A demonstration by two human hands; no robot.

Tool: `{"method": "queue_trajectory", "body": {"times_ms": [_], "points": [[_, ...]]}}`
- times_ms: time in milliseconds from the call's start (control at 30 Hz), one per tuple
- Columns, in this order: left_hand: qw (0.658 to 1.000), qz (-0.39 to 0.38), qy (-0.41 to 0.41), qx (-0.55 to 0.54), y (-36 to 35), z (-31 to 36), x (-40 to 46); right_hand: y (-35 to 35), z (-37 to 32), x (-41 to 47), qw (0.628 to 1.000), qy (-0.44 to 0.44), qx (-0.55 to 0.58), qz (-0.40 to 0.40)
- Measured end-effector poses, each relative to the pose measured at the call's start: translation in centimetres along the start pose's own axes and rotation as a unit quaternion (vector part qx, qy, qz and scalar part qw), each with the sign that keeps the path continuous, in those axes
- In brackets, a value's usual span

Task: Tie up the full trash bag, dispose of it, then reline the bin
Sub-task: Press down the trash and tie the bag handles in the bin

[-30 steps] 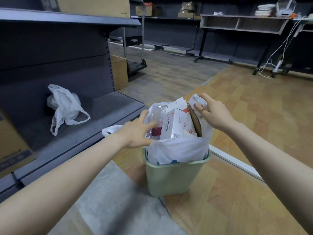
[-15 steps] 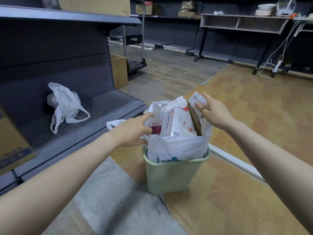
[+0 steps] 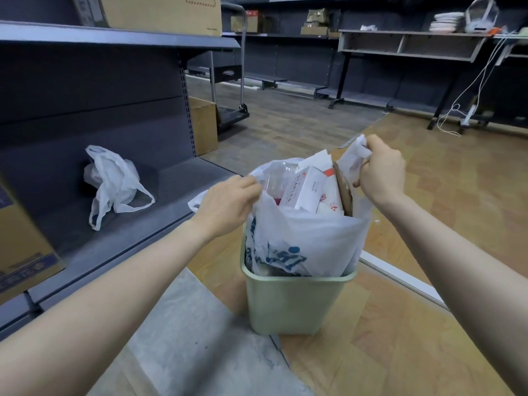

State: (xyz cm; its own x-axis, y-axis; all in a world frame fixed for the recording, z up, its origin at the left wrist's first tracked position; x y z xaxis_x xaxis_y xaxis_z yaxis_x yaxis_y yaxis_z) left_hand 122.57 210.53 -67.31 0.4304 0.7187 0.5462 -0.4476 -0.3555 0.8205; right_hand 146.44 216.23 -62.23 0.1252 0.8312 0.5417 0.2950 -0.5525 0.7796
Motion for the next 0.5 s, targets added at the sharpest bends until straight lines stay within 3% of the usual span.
{"method": "queue_trajectory", "body": {"times_ms": [100,267,333,400,500], "points": [[0.998,0.051,0.046,0.004,0.8,-0.5,0.4,-0.2,-0.1,0.4,0.998,-0.008,-0.044,-0.042],[0.992,0.109,0.07,-0.005,1.3,-0.5,1.2,2.3,-0.5,1.4,0.999,-0.006,-0.037,0.025],[0.981,0.168,0.093,-0.018,2.6,-0.5,1.2,2.6,-0.4,1.6,0.998,-0.005,-0.057,0.005],[0.969,0.22,0.109,-0.04,3.9,-0.3,1.7,3.8,-0.2,1.8,0.996,-0.01,-0.064,0.055],[0.978,0.159,0.12,-0.058,3.8,-0.4,3.2,4.8,-0.7,2.1,0.994,-0.003,-0.075,0.077]]}}
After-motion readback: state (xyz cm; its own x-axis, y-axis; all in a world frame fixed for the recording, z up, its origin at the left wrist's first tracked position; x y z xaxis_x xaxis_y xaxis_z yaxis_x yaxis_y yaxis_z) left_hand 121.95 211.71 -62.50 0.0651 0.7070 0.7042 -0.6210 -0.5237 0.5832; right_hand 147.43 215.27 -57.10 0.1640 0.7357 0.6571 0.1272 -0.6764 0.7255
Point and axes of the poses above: each hand's wrist, its own x-axis towards the middle knuckle, its own y-axis out of the back of the hand, z = x × y, the point moved 7 cm from there along x, towards the middle knuckle, and after that the axes turned 14 degrees about -x, right-handed, at the moved point
